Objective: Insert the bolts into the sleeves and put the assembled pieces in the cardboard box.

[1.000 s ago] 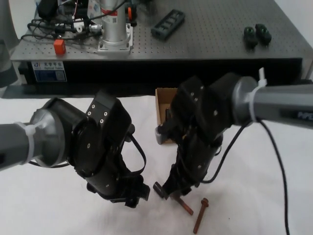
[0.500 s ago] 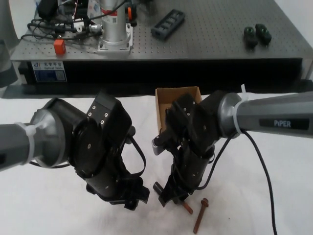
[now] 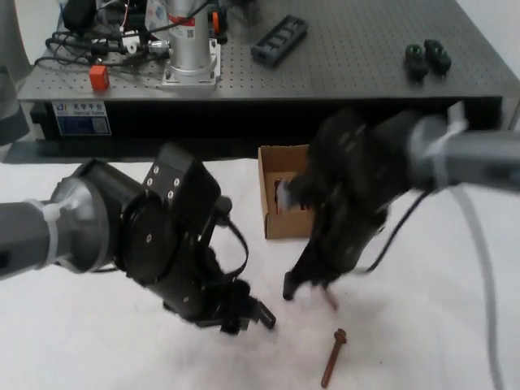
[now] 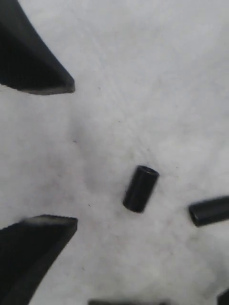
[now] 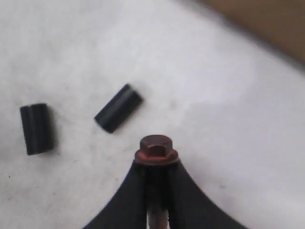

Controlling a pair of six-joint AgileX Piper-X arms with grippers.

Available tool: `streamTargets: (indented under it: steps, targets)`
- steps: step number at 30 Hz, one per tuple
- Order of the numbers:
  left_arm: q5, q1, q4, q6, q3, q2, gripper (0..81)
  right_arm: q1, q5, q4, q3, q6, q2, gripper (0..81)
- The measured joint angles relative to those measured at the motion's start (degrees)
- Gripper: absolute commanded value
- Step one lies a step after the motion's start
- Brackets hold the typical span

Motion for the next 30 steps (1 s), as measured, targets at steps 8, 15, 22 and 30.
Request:
streamTargets:
  steps: [8, 15, 22, 30]
  targets:
    - [3.55, -0.41, 4.8, 0.0, -23.7, 14.1, 49.4, -9.22, -3.54, 0.72, 10.75, 4.47, -19.16, 1.6]
    - [2.51, -4.38, 17.22, 0.66, -43.82, 32.2, 49.4, -12.54, -2.76, 2.01, 20.31, 8.0, -29.15, 1.6]
    - [0.13, -5.83, 27.41, 1.82, -50.06, 38.95, 48.7, -12.51, -2.76, 2.88, 22.1, 9.03, -32.08, 1.6]
    - [-0.73, -5.83, 29.71, 1.92, -50.25, 39.1, 11.1, -12.59, -2.76, 2.88, 22.18, 9.46, -32.35, 1.6]
